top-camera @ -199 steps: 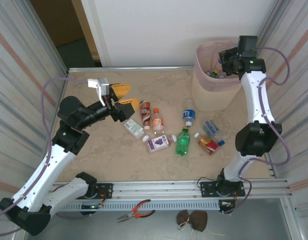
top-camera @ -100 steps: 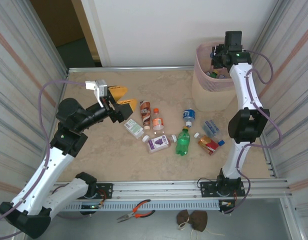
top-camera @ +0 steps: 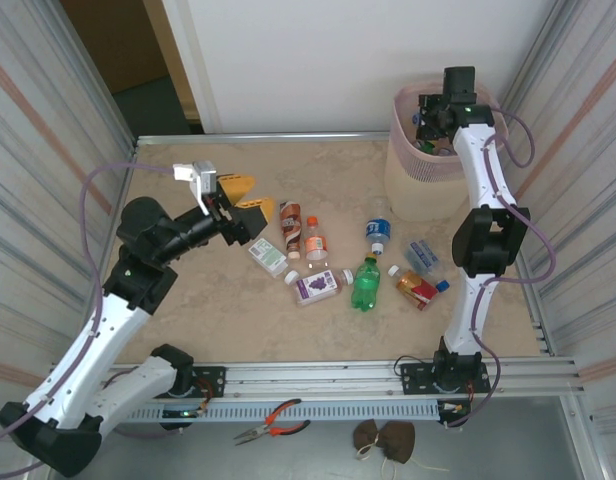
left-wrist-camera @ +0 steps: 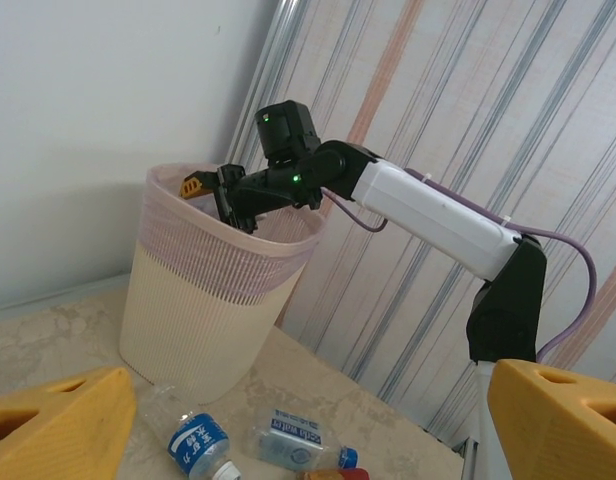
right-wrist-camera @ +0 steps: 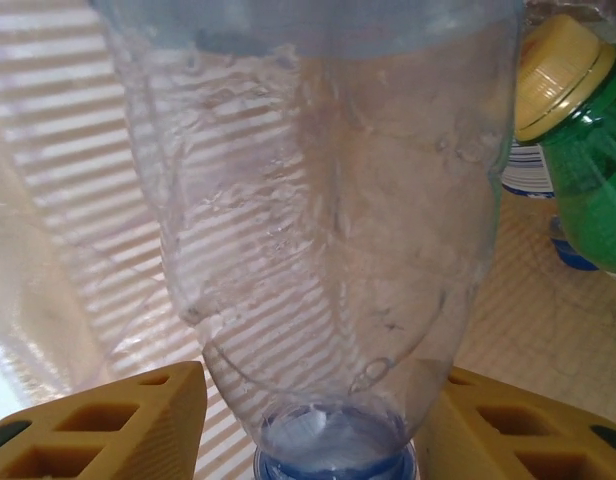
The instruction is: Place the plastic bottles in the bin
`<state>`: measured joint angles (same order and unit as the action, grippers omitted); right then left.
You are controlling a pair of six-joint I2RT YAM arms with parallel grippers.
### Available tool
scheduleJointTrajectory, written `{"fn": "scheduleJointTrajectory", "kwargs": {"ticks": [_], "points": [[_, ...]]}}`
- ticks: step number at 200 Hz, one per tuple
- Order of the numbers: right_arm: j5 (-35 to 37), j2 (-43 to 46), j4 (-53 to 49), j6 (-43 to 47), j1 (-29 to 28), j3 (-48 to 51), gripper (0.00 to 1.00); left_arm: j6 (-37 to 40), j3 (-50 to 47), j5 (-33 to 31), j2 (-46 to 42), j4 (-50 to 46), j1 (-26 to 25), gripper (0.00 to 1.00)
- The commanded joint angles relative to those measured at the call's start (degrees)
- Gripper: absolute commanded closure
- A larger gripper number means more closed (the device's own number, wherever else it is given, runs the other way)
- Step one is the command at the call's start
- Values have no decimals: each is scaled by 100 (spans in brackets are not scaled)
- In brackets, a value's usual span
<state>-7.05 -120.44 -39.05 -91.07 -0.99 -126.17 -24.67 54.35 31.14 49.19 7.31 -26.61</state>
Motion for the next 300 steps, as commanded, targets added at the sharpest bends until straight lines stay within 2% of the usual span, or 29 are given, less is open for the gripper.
{"fn": "scheduleJointTrajectory", "kwargs": {"ticks": [1, 83, 154, 199, 226, 251, 274, 300], "points": [[210, 171, -81, -47, 46, -268, 44, 23, 70, -80, 111, 218, 41, 9], [309, 851, -244, 79, 79, -189, 32, 45, 261, -10, 537, 75, 38, 9], [94, 1343, -6, 420, 84, -41, 33, 110, 447, -12, 852, -254, -75, 11], [77, 2089, 331, 1027, 117, 541, 33, 423, 969, -662, 1361, -1326, -296, 15], [194, 2577, 310, 1434, 184, 939, 33, 321, 1280, -1208, 1800, -2085, -325, 16], [204, 3063, 447, 1569, 313, 1582, 33, 292, 1576, -1335, 2328, -2637, -378, 17], [176, 3492, 584, 1658, 439, 2311, 34, 75, 1858, -1939, 2772, -3306, -458, 19], [152, 3945, 691, 1677, 546, 3080, 34, -645, 2074, -2710, 3228, -3858, -462, 17]]}}
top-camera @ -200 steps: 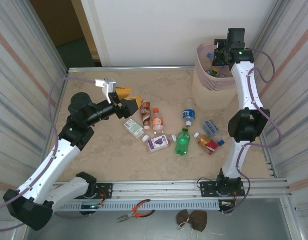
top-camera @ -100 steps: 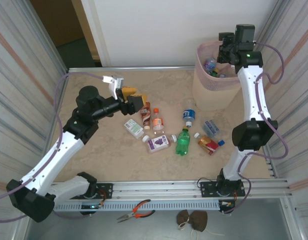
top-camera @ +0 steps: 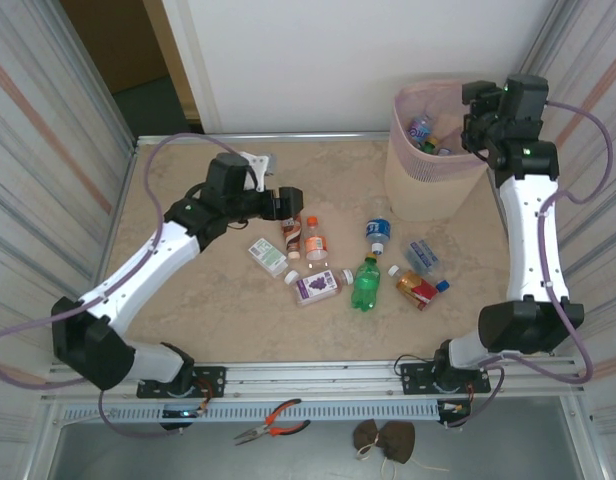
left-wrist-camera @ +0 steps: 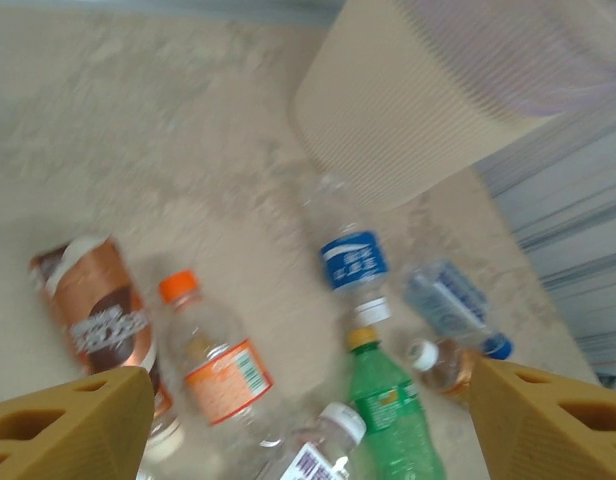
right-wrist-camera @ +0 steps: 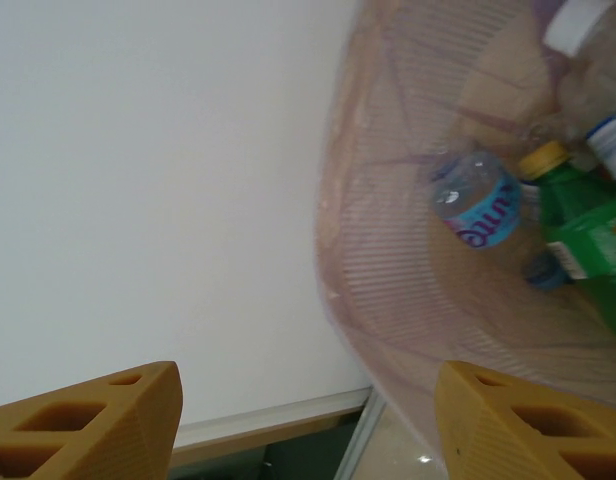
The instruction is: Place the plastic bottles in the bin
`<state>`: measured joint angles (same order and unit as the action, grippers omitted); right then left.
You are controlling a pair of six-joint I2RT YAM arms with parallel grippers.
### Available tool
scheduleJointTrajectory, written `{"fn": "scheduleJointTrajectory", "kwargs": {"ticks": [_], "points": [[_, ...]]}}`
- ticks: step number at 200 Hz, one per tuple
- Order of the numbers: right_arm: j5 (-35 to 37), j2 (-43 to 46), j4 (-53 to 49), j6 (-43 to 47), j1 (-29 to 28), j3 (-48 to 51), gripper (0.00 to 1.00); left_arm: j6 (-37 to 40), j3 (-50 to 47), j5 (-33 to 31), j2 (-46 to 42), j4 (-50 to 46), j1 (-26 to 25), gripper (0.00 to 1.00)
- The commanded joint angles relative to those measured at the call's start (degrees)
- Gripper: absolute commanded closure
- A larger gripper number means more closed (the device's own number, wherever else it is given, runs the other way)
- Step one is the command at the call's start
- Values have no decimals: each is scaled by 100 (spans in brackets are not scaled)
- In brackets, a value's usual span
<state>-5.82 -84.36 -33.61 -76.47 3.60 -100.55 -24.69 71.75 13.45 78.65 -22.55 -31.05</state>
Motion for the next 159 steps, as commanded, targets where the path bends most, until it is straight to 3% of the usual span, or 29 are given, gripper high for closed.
{"fn": "scheduleJointTrajectory", "kwargs": {"ticks": [1, 37, 68, 107, 159], "points": [[29, 352, 150, 223, 88, 550, 34, -660, 350, -976, 304, -904, -17, 17], [-72, 764, 218, 253, 309, 1339, 34, -1862, 952, -2062, 1178, -2114, -86, 17], [-103, 934, 161, 317, 396, 1679, 34, -3118, 1323, -2450, 1842, -3124, -78, 10], [-182, 958, 147, 386, 429, 1776, 34, -4377, 921, -1734, 2255, -3002, 17, 4], [-229, 1000, 113, 466, 475, 1782, 34, -5151, 174, -920, 2382, -2089, 190, 1]]}}
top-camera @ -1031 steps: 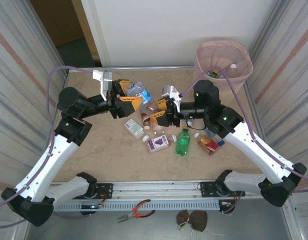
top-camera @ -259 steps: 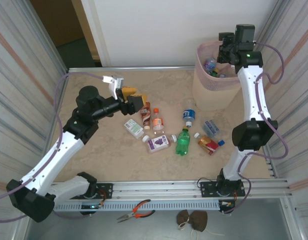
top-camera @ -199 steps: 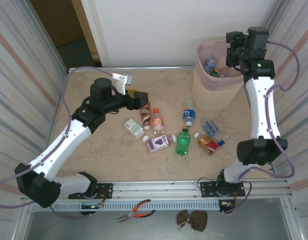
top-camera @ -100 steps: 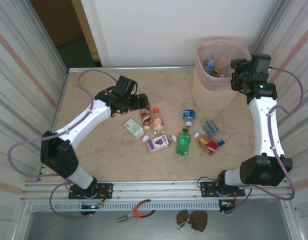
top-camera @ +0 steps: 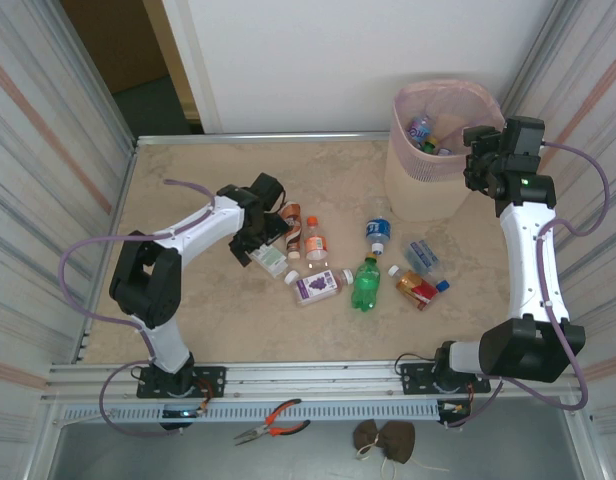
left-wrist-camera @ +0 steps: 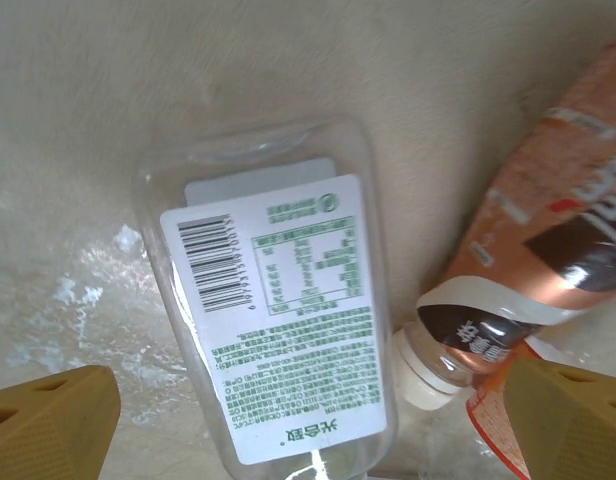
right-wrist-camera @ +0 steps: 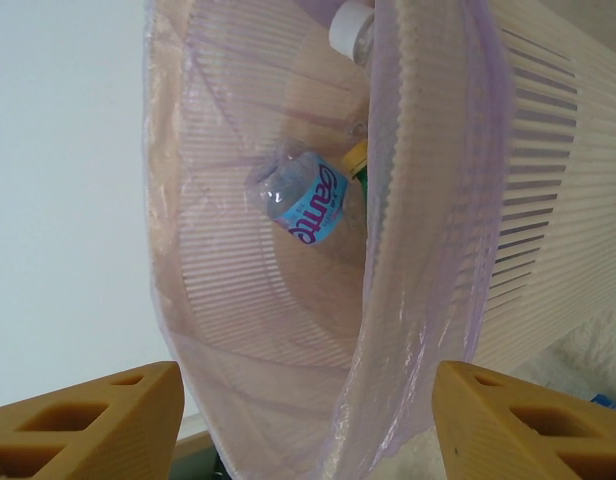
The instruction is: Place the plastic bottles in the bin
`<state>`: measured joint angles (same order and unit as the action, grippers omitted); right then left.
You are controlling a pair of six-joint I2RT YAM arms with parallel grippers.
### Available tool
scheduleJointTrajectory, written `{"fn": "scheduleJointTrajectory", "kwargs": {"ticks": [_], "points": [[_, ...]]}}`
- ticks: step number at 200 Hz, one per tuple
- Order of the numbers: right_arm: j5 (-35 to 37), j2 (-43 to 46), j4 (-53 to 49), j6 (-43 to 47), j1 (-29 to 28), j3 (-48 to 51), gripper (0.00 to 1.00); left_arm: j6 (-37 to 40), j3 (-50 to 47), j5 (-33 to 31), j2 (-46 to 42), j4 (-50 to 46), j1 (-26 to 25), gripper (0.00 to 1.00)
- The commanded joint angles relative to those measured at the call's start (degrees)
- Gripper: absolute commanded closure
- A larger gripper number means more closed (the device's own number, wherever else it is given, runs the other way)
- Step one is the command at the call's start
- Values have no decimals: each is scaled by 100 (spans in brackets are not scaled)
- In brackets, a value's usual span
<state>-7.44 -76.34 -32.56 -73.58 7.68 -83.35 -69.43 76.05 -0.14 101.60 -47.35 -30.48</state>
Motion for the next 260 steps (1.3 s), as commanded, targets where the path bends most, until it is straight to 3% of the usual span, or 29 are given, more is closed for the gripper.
{"fn": "scheduleJointTrajectory", "kwargs": {"ticks": [1, 34, 147, 260], "points": [[-70, 193, 6, 177, 71, 68, 34, -690, -266, 460, 92, 401, 140, 1], [-107, 216, -18, 204, 102, 74, 34, -1026, -535, 683, 222, 667, 277, 2], [-51, 396, -111, 261, 162, 8, 35, -849, -231, 661, 592, 593, 736, 13], [90, 559, -273, 334, 161, -94, 36, -731, -288, 525, 378, 631, 816, 36]]}}
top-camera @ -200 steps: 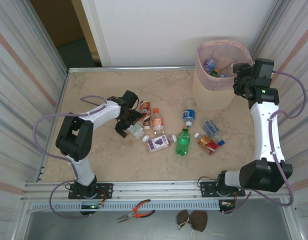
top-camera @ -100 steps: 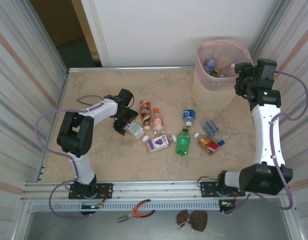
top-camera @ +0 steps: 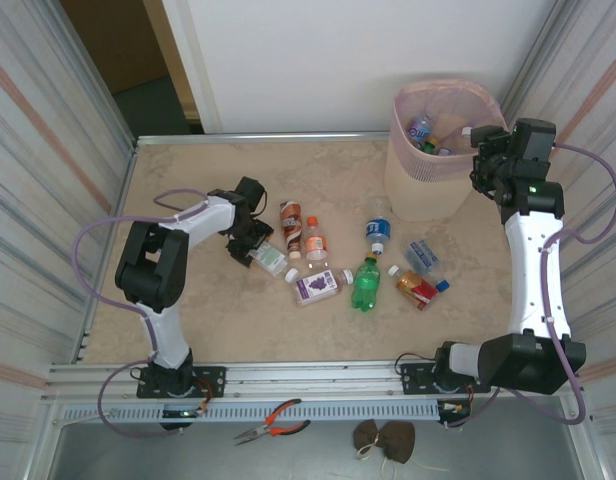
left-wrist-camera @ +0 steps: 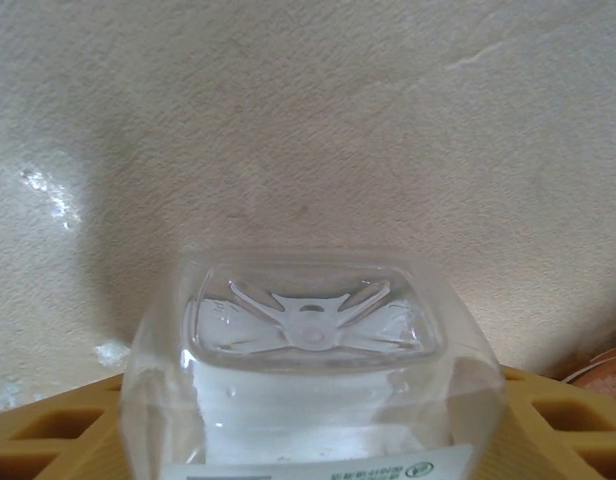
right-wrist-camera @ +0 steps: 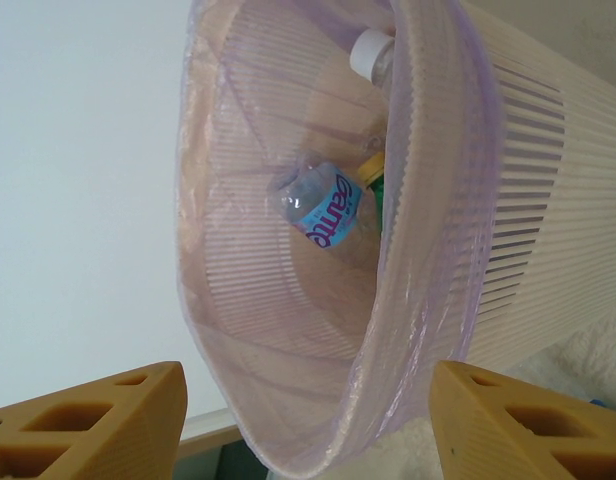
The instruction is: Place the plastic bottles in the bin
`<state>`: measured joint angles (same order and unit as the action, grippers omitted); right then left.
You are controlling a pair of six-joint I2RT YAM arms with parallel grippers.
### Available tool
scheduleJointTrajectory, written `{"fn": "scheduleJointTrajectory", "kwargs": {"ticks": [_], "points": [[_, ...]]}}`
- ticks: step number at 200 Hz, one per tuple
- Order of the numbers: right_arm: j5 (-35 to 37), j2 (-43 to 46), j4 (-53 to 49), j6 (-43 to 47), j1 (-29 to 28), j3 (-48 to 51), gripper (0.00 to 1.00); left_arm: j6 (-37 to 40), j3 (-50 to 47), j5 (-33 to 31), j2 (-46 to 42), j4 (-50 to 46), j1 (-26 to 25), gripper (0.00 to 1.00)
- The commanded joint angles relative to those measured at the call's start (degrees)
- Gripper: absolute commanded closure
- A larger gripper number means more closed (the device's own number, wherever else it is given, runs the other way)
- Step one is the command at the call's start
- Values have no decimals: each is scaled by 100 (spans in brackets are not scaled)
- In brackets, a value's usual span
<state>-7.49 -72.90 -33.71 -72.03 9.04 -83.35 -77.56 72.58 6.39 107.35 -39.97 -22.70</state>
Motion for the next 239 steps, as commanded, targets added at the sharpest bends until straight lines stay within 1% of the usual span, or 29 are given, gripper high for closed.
{"fn": "scheduleJointTrajectory", "kwargs": {"ticks": [1, 42, 64, 68, 85, 99, 119, 131, 158, 165, 185, 209, 239], "points": [[96, 220, -160, 179, 27, -94, 36, 87, 62, -133, -205, -108, 37, 36], [120, 344, -121, 202, 26, -59, 36, 302, -123, -357, -795, -93, 37, 37], [-69, 444, 191, 437, 28, 53, 36, 592, -364, -452, -1309, 207, 50, 37], [-139, 458, 281, 694, 28, 76, 36, 659, -448, -469, -1426, 329, 54, 37], [-495, 535, 627, 1244, 28, 91, 36, 974, -797, -501, -1933, 893, 59, 38], [-890, 623, 954, 1686, 28, 141, 36, 1434, -1068, -401, -2335, 1519, 57, 40], [-1519, 764, 1464, 2070, 21, 299, 36, 2252, -1314, -47, -2801, 2331, 89, 40], [-1981, 812, 1776, 2290, 27, 360, 35, 2601, -1435, 180, -3049, 2714, 117, 40], [-3325, 869, 2604, 2671, -2, 548, 36, 3290, -1655, 914, -3564, 3595, 203, 41], [-3572, 897, 2861, 2747, -43, 618, 36, 3444, -1693, 1101, -3678, 3815, 216, 41], [-3891, 991, 3258, 3039, -250, 746, 35, 3846, -1688, 1532, -3927, 4170, 218, 41], [-4122, 1117, 3526, 3589, -622, 880, 32, 4283, -1609, 2056, -4114, 4503, 218, 41], [-4213, 1254, 3601, 4560, -1380, 1005, 27, 4676, -1440, 2816, -4229, 4938, 222, 43]]}}
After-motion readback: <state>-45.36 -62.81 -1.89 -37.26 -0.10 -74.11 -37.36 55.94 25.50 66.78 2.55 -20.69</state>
